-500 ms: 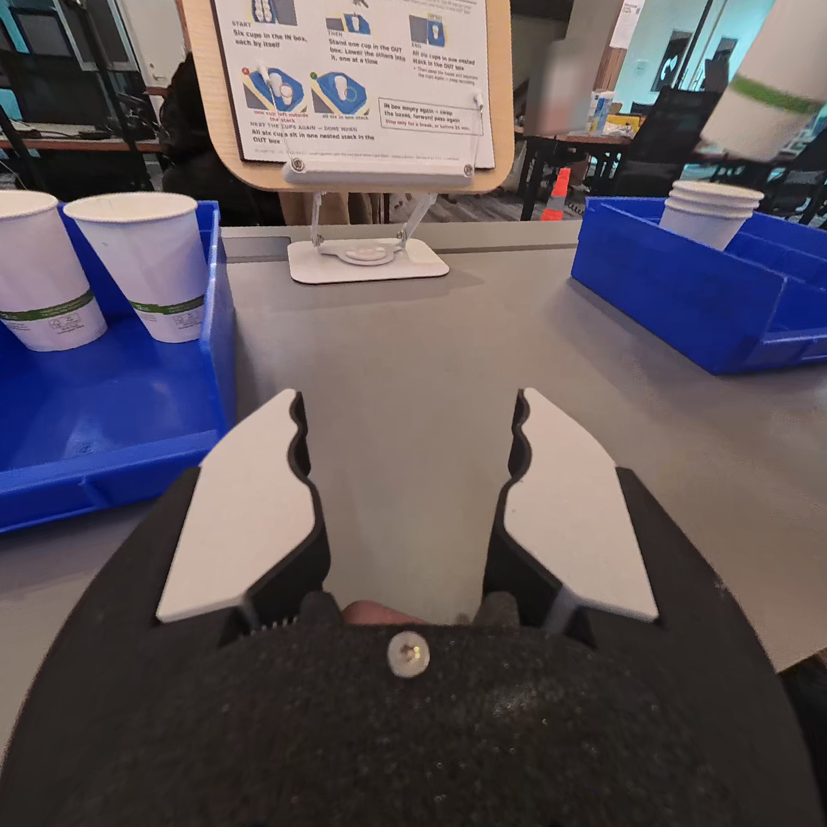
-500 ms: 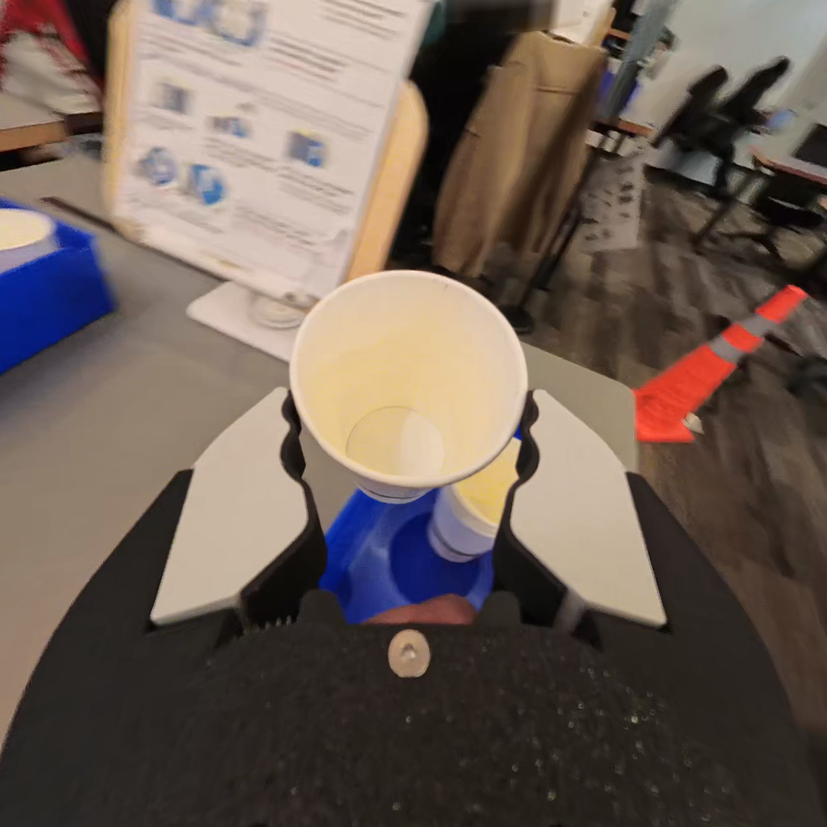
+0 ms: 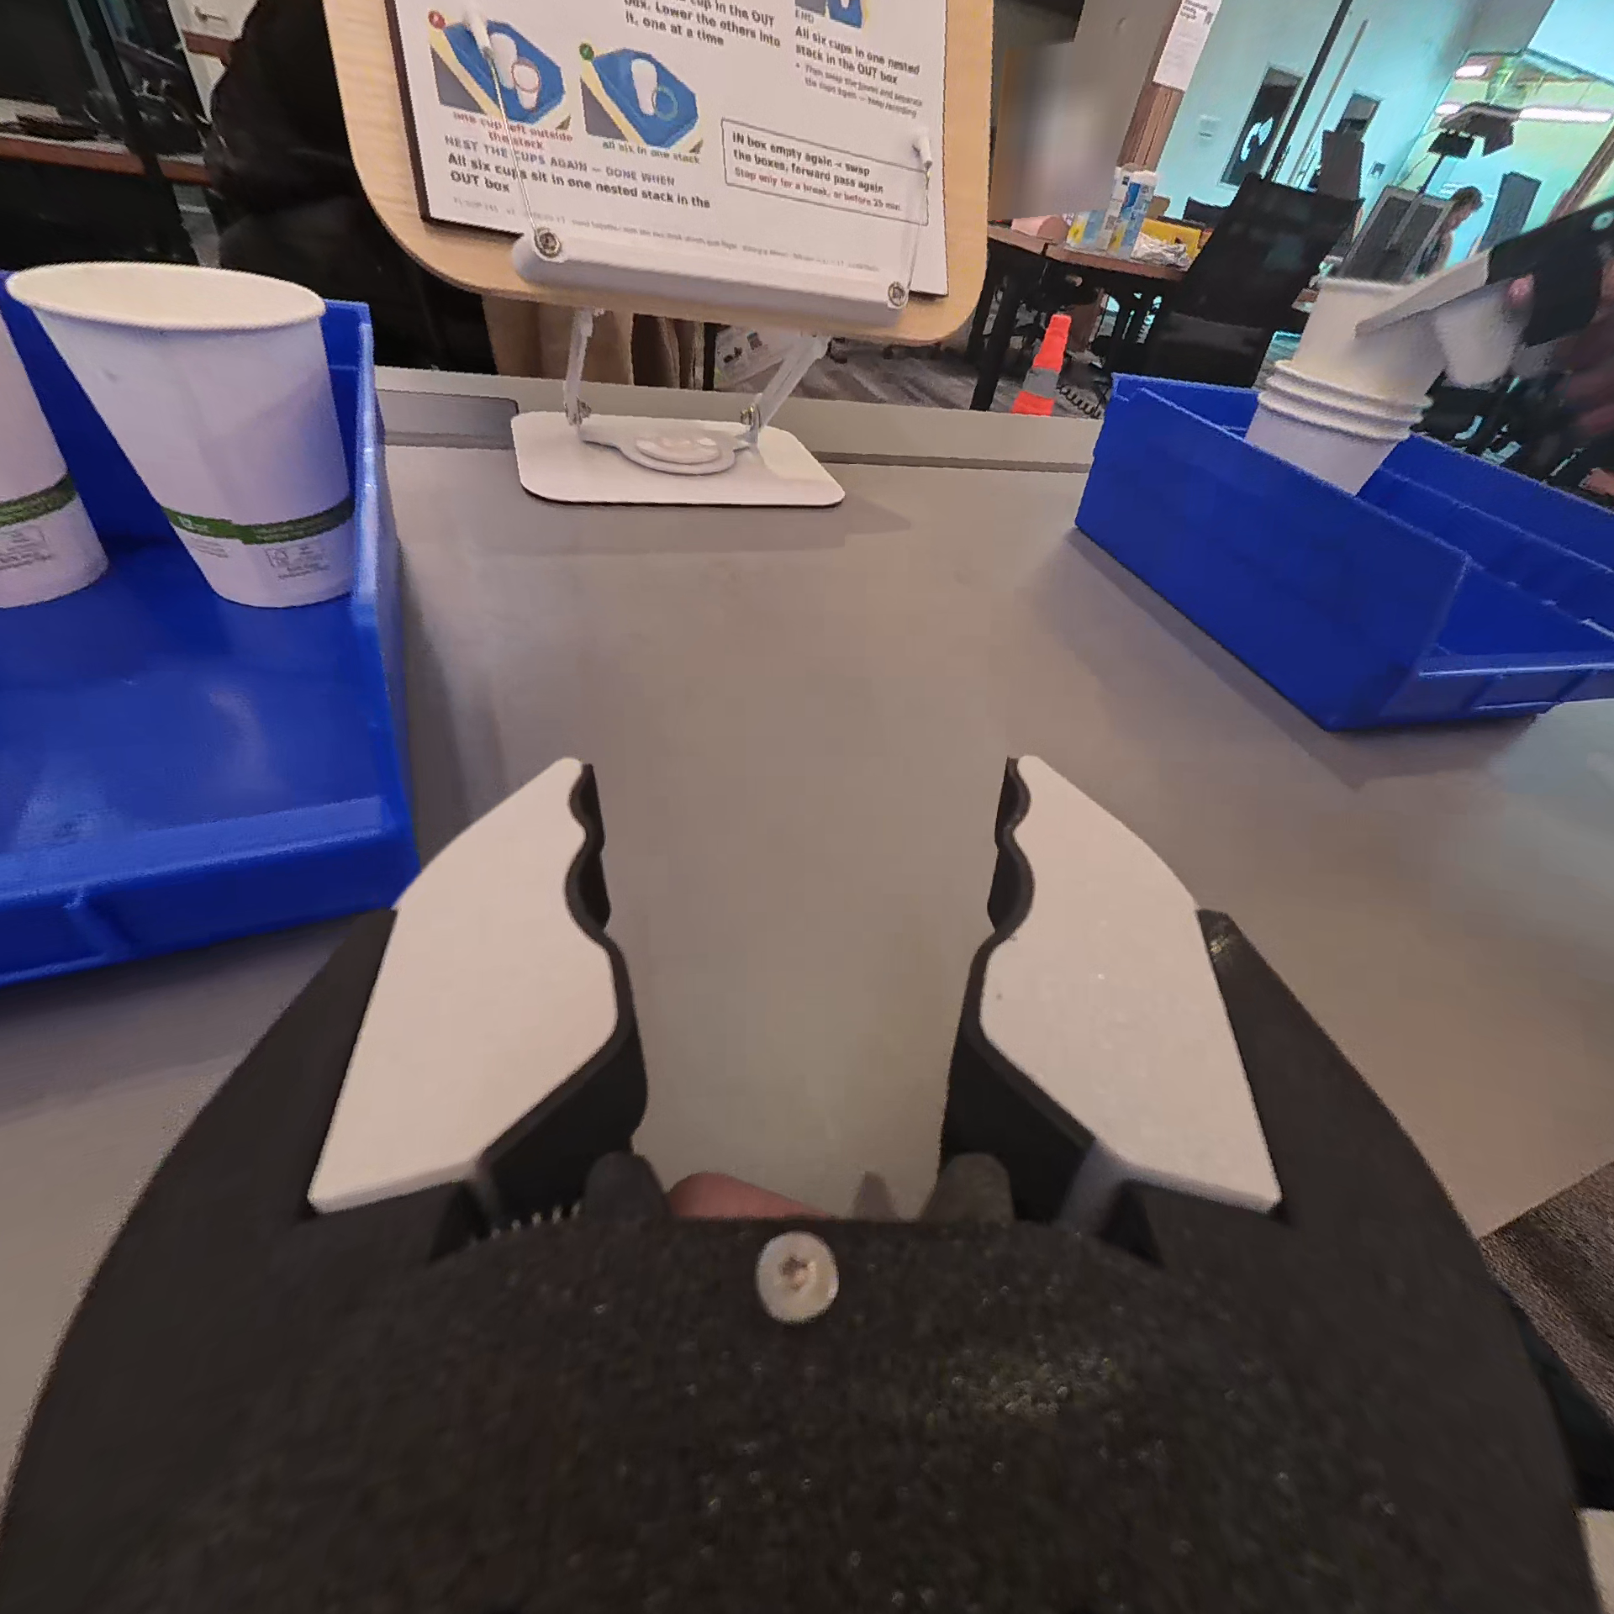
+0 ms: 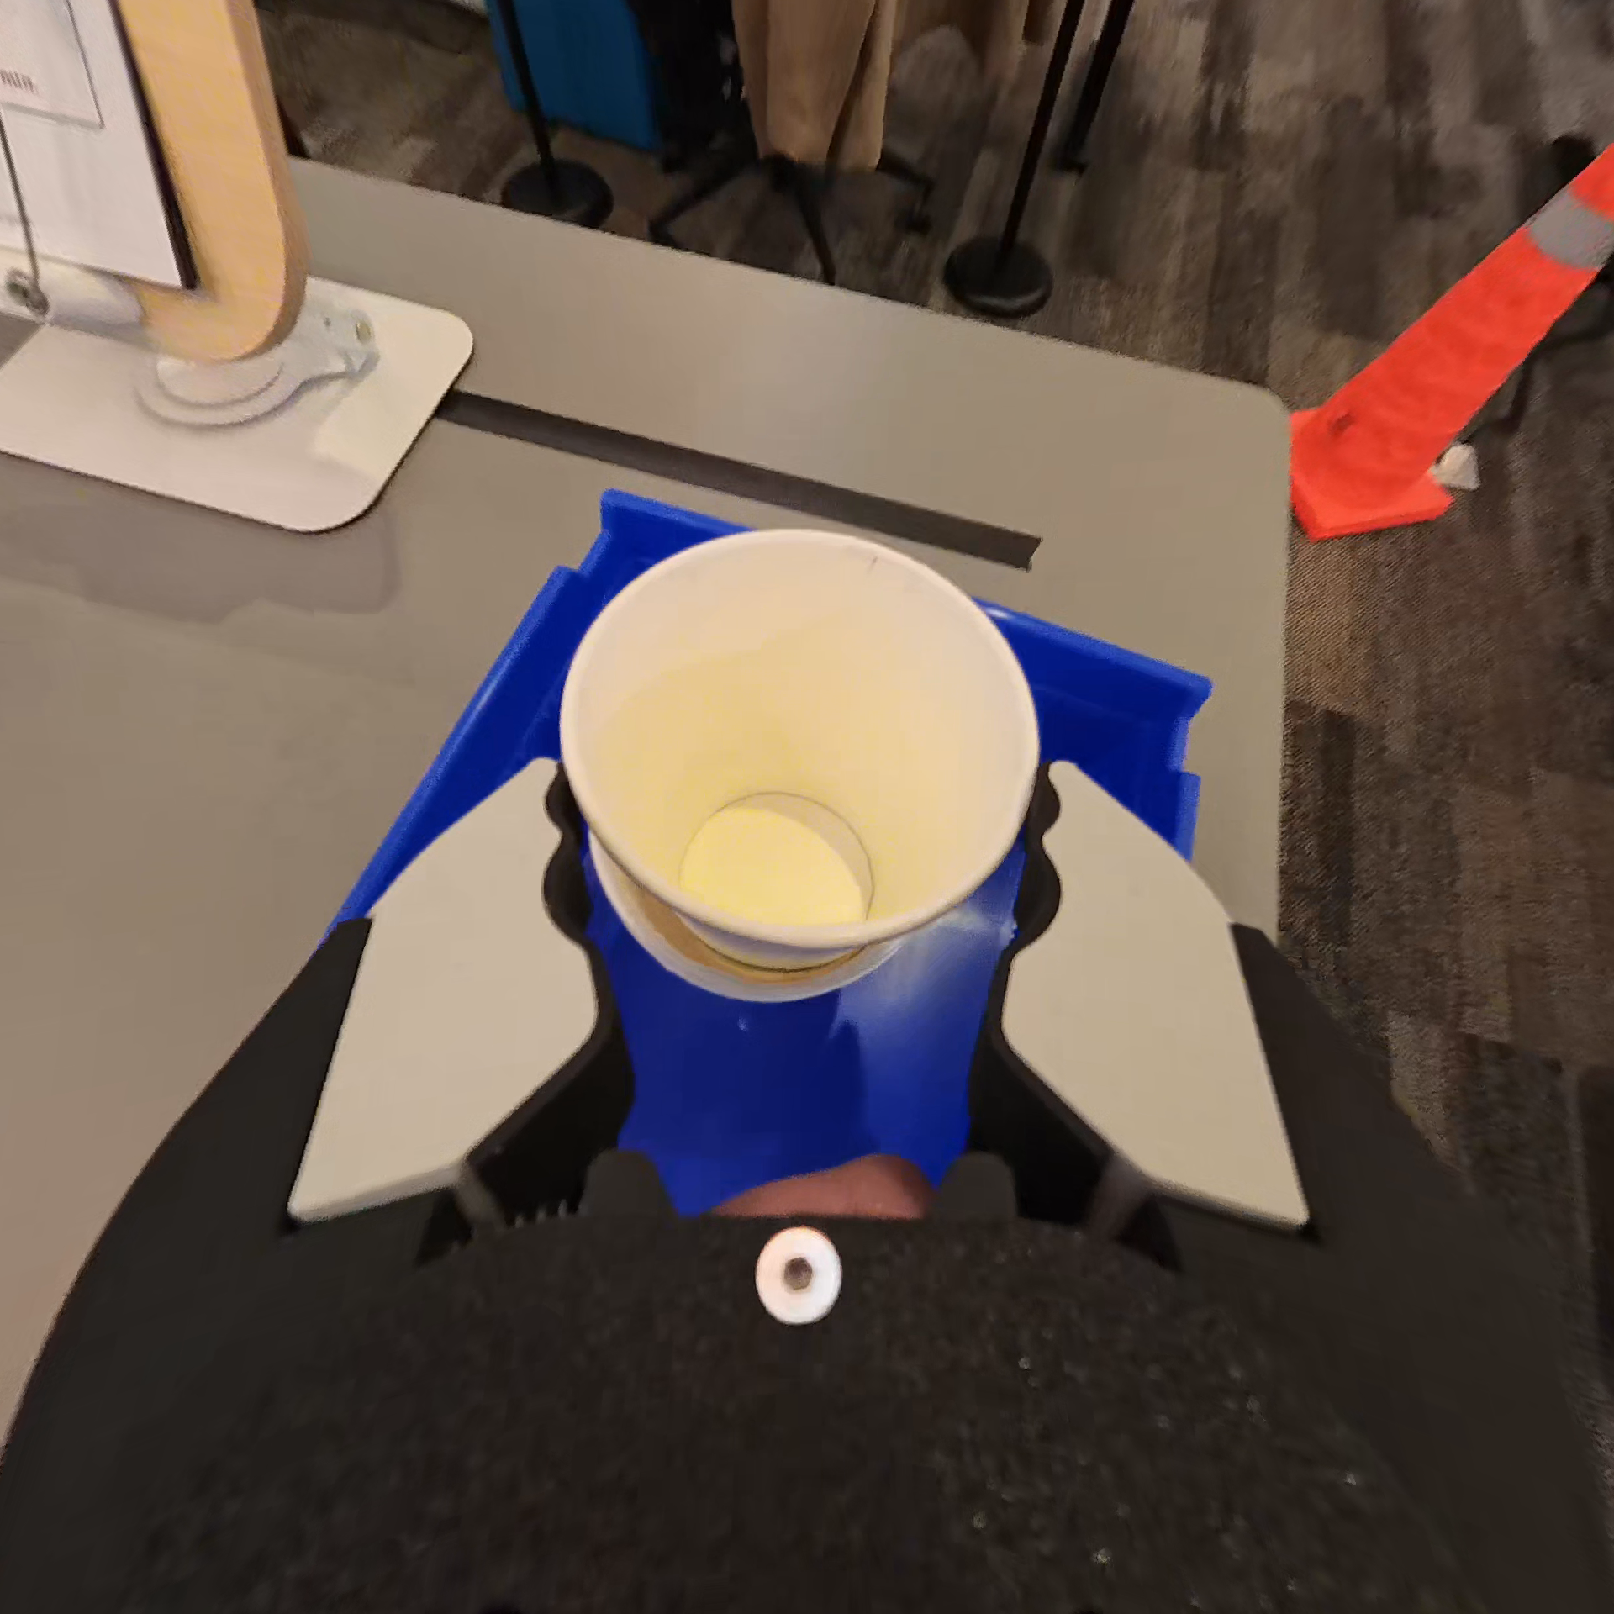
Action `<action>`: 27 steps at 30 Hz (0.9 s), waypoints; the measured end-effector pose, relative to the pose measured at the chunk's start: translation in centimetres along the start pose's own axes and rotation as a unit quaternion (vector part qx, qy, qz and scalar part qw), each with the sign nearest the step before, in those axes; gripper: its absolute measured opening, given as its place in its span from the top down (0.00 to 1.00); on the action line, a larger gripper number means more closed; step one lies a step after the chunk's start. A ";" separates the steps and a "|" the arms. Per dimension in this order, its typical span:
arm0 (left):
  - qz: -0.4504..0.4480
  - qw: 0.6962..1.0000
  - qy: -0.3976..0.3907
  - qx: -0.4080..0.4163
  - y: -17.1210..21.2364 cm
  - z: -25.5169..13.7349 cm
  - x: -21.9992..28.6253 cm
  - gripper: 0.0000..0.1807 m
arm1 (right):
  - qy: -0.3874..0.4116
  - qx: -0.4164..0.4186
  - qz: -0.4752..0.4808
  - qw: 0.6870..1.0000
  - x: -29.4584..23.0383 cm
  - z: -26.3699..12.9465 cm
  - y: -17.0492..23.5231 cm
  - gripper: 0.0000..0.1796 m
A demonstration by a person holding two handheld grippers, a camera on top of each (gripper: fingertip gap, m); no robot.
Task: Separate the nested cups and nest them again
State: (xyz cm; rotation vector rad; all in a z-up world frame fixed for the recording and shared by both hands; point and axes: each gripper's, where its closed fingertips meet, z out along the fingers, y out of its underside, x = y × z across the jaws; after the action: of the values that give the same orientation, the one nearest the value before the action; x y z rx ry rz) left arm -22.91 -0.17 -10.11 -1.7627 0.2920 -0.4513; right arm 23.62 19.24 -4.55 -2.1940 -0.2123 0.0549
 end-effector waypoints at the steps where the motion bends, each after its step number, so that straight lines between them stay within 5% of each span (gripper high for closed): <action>1: 0.002 1.000 0.001 -0.001 0.1 0.1 0.1 0.53 | -0.012 -0.007 0.000 1.000 -0.2 0.2 0.4 0.46; 11: 0.006 0.999 0.026 -0.017 0.9 0.5 1.2 0.53 | -0.028 -0.064 -0.065 0.995 -0.5 -0.4 3.3 0.47; 18: 0.003 1.000 0.021 -0.021 1.0 0.5 0.9 0.53 | 0.022 0.009 -0.100 0.995 -2.4 -5.1 2.0 0.49; 24: 0.020 1.000 -0.020 -0.004 -0.7 -0.7 -0.8 0.53 | -0.193 0.156 -0.031 0.968 -19.6 -10.5 5.1 0.52; 27: 0.037 0.997 -0.071 -0.003 -2.3 -1.7 -3.8 0.52 | -0.317 0.138 0.022 0.938 -29.2 -10.9 10.3 0.53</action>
State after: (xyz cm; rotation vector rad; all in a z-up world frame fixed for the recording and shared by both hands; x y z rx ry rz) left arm -27.13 0.50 -8.15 -1.7741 0.2562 -0.2706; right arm -2.45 -0.39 -7.53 -1.8358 -0.4834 0.7781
